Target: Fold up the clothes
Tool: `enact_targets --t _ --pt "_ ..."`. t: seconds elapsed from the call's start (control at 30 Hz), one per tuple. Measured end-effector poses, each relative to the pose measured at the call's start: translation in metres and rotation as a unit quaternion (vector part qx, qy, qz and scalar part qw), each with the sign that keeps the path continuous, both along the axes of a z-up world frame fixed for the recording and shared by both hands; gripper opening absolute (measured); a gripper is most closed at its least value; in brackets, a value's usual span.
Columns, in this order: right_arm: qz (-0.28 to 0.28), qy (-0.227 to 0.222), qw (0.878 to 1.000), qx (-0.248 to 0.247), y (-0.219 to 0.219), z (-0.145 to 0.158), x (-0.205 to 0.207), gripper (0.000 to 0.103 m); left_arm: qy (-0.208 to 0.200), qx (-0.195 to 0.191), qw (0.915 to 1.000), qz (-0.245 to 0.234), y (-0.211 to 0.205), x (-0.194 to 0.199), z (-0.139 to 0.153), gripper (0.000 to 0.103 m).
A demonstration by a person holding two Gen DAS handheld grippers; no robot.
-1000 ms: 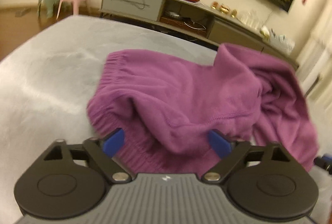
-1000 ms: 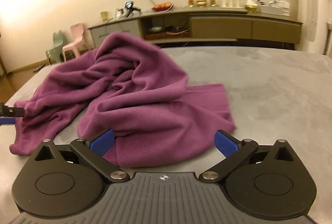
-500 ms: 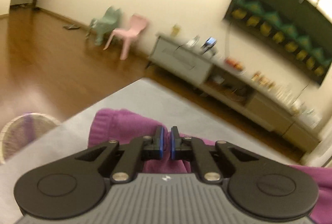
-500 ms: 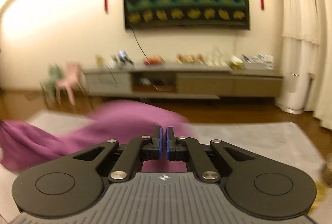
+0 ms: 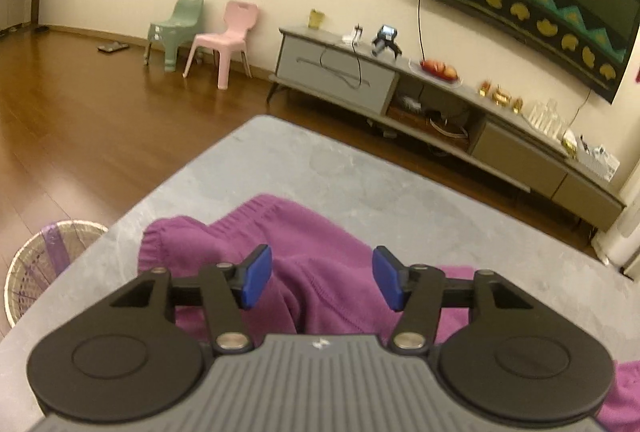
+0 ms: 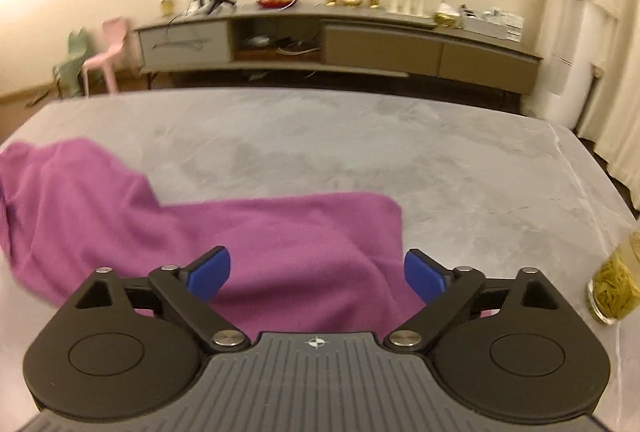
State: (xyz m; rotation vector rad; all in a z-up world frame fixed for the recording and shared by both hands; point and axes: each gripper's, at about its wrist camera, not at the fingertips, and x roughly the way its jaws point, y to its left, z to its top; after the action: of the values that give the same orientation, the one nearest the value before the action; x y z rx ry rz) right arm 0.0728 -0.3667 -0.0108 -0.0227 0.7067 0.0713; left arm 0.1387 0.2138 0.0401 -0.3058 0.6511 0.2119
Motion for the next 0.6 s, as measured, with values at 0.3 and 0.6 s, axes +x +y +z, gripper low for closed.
enact_targets --t 0.3,0.6 --pt "-0.012 0.015 1.000 -0.018 -0.014 -0.011 -0.009 0.004 0.041 0.018 0.9989 0.012 0.014 0.012 -0.024 0.058" --pt "0.006 -0.168 0.978 -0.123 0.015 0.130 0.050 0.003 0.092 0.023 0.9937 0.060 0.036 0.025 -0.055 0.043"
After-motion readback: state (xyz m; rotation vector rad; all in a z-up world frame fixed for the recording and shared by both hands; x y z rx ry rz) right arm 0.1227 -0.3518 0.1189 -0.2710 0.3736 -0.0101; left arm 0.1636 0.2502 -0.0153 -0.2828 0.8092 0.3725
